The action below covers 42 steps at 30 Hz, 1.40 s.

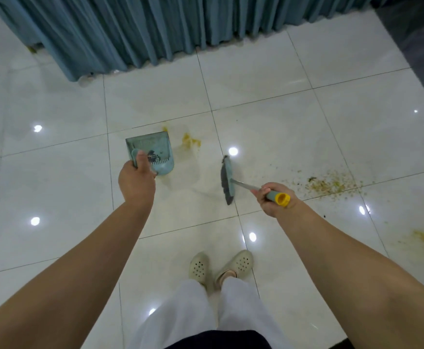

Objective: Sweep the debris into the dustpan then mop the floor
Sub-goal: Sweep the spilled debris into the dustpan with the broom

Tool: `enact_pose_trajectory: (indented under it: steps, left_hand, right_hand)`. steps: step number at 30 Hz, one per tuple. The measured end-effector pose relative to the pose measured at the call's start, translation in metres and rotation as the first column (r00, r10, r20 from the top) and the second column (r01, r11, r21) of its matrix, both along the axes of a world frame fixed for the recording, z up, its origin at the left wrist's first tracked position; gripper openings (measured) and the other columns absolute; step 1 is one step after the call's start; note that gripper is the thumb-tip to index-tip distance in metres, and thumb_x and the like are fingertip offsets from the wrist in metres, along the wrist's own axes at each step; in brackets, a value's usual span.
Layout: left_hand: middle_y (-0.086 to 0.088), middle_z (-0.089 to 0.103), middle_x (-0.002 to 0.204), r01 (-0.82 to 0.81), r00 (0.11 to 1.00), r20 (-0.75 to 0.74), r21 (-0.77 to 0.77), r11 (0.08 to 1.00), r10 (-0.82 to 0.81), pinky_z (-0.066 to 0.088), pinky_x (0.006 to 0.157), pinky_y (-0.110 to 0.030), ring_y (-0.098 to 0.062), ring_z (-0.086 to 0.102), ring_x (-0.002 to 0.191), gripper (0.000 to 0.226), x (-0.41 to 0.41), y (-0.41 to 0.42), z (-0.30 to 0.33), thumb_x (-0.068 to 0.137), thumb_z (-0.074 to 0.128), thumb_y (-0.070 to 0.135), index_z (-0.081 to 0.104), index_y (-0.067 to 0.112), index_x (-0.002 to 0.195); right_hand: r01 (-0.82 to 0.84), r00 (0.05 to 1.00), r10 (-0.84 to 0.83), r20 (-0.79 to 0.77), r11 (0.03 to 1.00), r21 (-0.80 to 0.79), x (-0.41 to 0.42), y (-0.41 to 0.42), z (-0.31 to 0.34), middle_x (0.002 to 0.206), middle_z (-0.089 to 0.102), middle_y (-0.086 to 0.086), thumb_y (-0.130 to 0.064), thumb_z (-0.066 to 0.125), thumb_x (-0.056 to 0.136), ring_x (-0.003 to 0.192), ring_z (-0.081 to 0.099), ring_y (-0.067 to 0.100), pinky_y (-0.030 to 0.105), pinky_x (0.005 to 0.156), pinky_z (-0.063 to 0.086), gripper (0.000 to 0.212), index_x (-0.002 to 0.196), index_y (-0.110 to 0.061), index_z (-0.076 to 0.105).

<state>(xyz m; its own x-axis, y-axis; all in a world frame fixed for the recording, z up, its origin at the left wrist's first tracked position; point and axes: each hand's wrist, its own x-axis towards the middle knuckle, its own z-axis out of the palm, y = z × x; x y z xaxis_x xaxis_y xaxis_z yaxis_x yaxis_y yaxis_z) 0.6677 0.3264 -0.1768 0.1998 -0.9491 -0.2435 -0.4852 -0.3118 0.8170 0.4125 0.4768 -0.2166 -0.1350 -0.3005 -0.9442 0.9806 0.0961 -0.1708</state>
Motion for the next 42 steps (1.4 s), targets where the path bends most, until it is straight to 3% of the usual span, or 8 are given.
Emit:
enact_pose_trajectory:
  steps: [6, 9, 11, 15, 22, 31, 39, 42]
  left_hand:
    - [-0.014, 0.056, 0.07, 0.073, 0.997, -0.004, 0.024, 0.997, -0.073, 0.047, 0.059, -0.04, -0.027, 0.053, 0.062, 0.078, -0.077, 0.002, 0.0, 0.068, 0.029, 0.077, 0.057, 0.005, 0.081]
    - [-0.014, 0.056, 0.065, 0.13, 0.991, -0.002, 0.027, 0.991, -0.13, 0.047, 0.056, -0.041, -0.027, 0.052, 0.058, 0.073, -0.113, 0.007, -0.001, 0.068, 0.029, 0.078, 0.054, 0.009, 0.072]
    - [-0.009, 0.055, 0.058, 0.178, 0.984, -0.003, 0.011, 0.984, -0.178, 0.046, 0.054, -0.04, -0.026, 0.051, 0.052, 0.069, -0.135, 0.013, -0.001, 0.071, 0.028, 0.079, 0.051, 0.014, 0.064]
    - [-0.004, 0.052, 0.054, 0.239, 0.969, -0.066, 0.018, 0.971, -0.238, 0.042, 0.055, -0.036, -0.023, 0.047, 0.049, 0.064, -0.173, 0.023, 0.002, 0.069, 0.031, 0.079, 0.052, 0.018, 0.065]
    - [-0.001, 0.052, 0.053, 0.297, 0.949, -0.105, -0.013, 0.955, -0.297, 0.038, 0.046, -0.027, -0.016, 0.046, 0.043, 0.061, -0.217, 0.035, 0.004, 0.07, 0.034, 0.077, 0.05, 0.019, 0.065]
    - [-0.019, 0.054, 0.071, 0.399, 0.916, -0.043, -0.026, 0.917, -0.399, 0.046, 0.059, -0.042, -0.027, 0.05, 0.062, 0.064, -0.252, 0.048, 0.001, 0.085, 0.032, 0.067, 0.05, 0.007, 0.075]
    - [-0.017, 0.06, 0.074, 0.436, 0.899, 0.042, -0.006, 0.9, -0.435, 0.052, 0.067, -0.046, -0.027, 0.056, 0.066, 0.061, -0.266, 0.053, -0.005, 0.092, 0.032, 0.059, 0.055, 0.003, 0.083]
    - [-0.019, 0.06, 0.074, 0.436, 0.9, 0.036, -0.006, 0.9, -0.435, 0.051, 0.066, -0.046, -0.029, 0.056, 0.066, 0.062, -0.268, 0.046, -0.006, 0.091, 0.031, 0.06, 0.054, 0.003, 0.08]
  right_hand:
    - [0.285, 0.957, -0.286, -0.044, 0.958, -0.029, -0.094, 0.043, 0.009, 0.082, 0.05, 0.028, 0.001, 0.031, 0.098, 0.02, 0.035, 0.012, 0.013, 0.028, 0.033, 0.026, 0.122, 0.003, 0.04]
    - [0.371, 0.926, -0.374, -0.053, 0.927, -0.058, -0.128, 0.07, 0.01, 0.045, 0.049, 0.026, -0.002, 0.029, 0.1, 0.019, 0.034, 0.011, 0.011, 0.029, 0.033, 0.015, 0.101, 0.007, 0.041]
    - [0.394, 0.917, -0.396, -0.055, 0.918, -0.042, -0.145, 0.088, 0.007, 0.064, 0.049, 0.028, -0.001, 0.031, 0.099, 0.02, 0.035, 0.011, 0.012, 0.028, 0.034, 0.017, 0.089, 0.006, 0.041]
    - [0.383, 0.923, -0.384, -0.029, 0.924, -0.021, -0.165, 0.122, 0.002, 0.089, 0.043, 0.024, 0.0, 0.034, 0.098, 0.022, 0.038, 0.011, 0.014, 0.028, 0.036, 0.021, 0.119, 0.001, 0.035]
    - [0.196, 0.975, -0.188, 0.115, 0.978, -0.065, -0.154, 0.162, 0.011, 0.072, 0.053, 0.022, -0.001, 0.033, 0.096, 0.028, 0.043, 0.01, 0.012, 0.031, 0.039, 0.026, 0.122, 0.004, 0.035]
    - [0.16, 0.958, -0.148, 0.245, 0.987, -0.029, -0.127, 0.192, 0.001, 0.061, 0.056, 0.031, -0.001, 0.036, 0.096, 0.03, 0.046, 0.016, 0.016, 0.029, 0.04, 0.031, 0.126, 0.005, 0.035]
    - [0.222, 0.963, -0.229, 0.14, 0.973, 0.062, -0.168, 0.233, 0.008, 0.052, 0.055, 0.025, -0.001, 0.034, 0.096, 0.028, 0.043, 0.011, 0.013, 0.029, 0.039, 0.037, 0.133, 0.001, 0.034]
    - [0.225, 0.969, -0.23, 0.092, 0.972, 0.066, -0.179, 0.232, 0.01, 0.074, 0.054, 0.023, -0.001, 0.033, 0.097, 0.027, 0.041, 0.01, 0.012, 0.03, 0.039, 0.031, 0.128, 0.002, 0.035]
